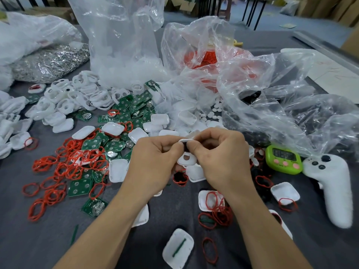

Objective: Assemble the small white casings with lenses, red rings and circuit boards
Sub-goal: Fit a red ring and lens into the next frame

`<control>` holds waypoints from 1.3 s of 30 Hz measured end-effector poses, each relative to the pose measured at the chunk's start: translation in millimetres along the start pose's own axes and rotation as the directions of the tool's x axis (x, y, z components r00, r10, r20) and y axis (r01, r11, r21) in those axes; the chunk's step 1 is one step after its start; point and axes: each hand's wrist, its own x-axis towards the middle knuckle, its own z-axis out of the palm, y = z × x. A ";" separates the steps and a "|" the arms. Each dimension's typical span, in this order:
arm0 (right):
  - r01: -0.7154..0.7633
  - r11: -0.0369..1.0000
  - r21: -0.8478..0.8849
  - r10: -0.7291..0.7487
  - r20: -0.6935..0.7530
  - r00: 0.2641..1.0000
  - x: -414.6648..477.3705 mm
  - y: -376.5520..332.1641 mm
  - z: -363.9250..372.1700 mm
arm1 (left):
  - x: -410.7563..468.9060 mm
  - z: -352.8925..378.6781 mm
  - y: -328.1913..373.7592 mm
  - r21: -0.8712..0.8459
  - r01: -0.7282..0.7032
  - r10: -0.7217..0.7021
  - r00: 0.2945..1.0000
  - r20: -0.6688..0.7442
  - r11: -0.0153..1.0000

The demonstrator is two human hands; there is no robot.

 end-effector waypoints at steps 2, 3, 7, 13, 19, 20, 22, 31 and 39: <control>0.008 1.000 -0.025 -0.007 0.011 1.000 -1.7 0.2 2.0 | -1.4 -0.6 1.9 0.073 -0.014 0.015 1.000 -0.021 0.997; 0.004 1.000 -0.031 -0.004 0.019 1.000 -2.0 0.3 2.8 | -1.7 -1.0 2.8 0.099 -0.025 0.028 0.999 -0.029 0.995; -0.047 0.999 0.001 0.047 0.059 0.997 -0.2 1.5 2.3 | -3.2 -0.3 3.3 0.127 -0.062 0.068 0.997 -0.039 0.990; -0.035 0.999 -0.036 0.038 0.086 0.996 -0.7 -0.3 1.1 | -4.5 3.0 -2.3 0.119 -0.056 0.062 0.997 -0.048 0.991; 0.030 0.997 -0.074 -0.024 0.077 0.997 -2.6 -2.5 -1.7 | -5.3 2.6 -2.4 0.073 -0.048 0.051 0.998 -0.029 0.996; 0.030 0.997 -0.072 -0.024 0.092 0.996 -2.5 -2.5 -1.6 | -5.2 3.2 -2.8 0.064 -0.032 0.035 0.999 -0.041 0.997; 0.035 0.996 -0.079 -0.026 0.114 0.993 -1.6 -1.9 -1.5 | -4.3 4.0 -4.0 0.066 -0.014 0.019 0.997 -0.079 0.998; -0.003 0.998 -0.064 0.013 0.150 0.989 -1.0 0.8 1.5 | -2.0 4.5 -1.0 0.161 -0.034 0.063 0.982 -0.179 0.986; -0.039 0.996 -0.077 0.048 0.123 0.991 -1.0 7.2 8.3 | -2.4 3.0 -3.9 0.175 -0.002 0.012 0.998 -0.061 0.985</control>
